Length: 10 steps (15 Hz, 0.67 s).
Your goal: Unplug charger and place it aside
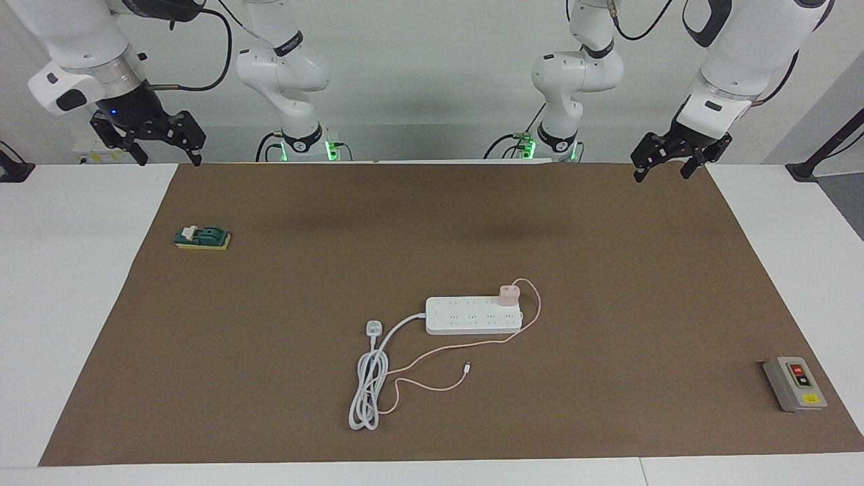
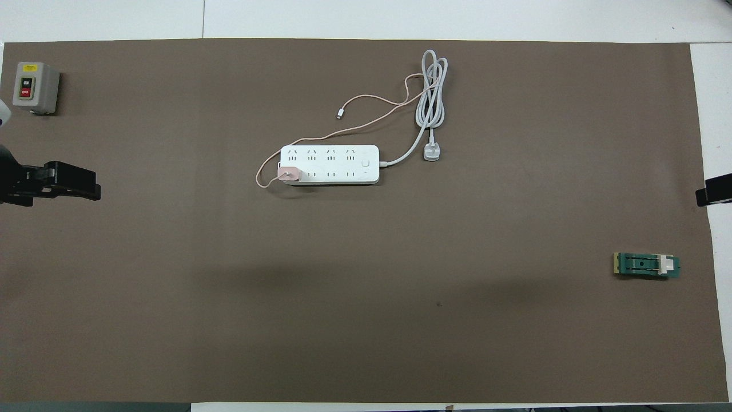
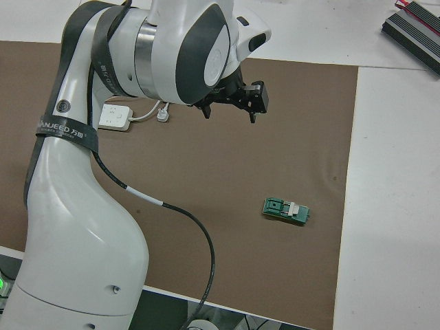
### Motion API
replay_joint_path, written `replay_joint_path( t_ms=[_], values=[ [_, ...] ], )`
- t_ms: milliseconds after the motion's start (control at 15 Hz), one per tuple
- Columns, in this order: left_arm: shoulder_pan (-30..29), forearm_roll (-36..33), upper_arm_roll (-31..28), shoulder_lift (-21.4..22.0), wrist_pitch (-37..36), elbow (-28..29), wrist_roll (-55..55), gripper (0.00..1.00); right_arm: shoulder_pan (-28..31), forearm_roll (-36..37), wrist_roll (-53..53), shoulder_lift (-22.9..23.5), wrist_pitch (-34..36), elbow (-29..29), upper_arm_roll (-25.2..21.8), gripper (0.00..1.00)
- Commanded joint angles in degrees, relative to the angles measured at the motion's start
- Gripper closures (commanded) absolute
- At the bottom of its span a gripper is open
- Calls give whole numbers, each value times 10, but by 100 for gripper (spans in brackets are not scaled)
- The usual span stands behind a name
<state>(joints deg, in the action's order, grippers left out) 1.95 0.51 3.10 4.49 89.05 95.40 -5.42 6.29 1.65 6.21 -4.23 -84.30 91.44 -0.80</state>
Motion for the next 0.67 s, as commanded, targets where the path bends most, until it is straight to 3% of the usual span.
replay_joint_path(
  t_ms=[0, 467, 600],
  values=[
    [1, 3, -3, 17, 14, 21, 9, 0, 3, 7, 7, -3, 10, -2, -1, 0],
    [4, 4, -4, 17, 10, 20, -5, 0, 2, 9, 7, -4, 10, 0, -1, 0],
    [7, 4, -3, 17, 11, 20, -66, 0, 2, 9, 4, -4, 5, 0, -2, 0]
  ],
)
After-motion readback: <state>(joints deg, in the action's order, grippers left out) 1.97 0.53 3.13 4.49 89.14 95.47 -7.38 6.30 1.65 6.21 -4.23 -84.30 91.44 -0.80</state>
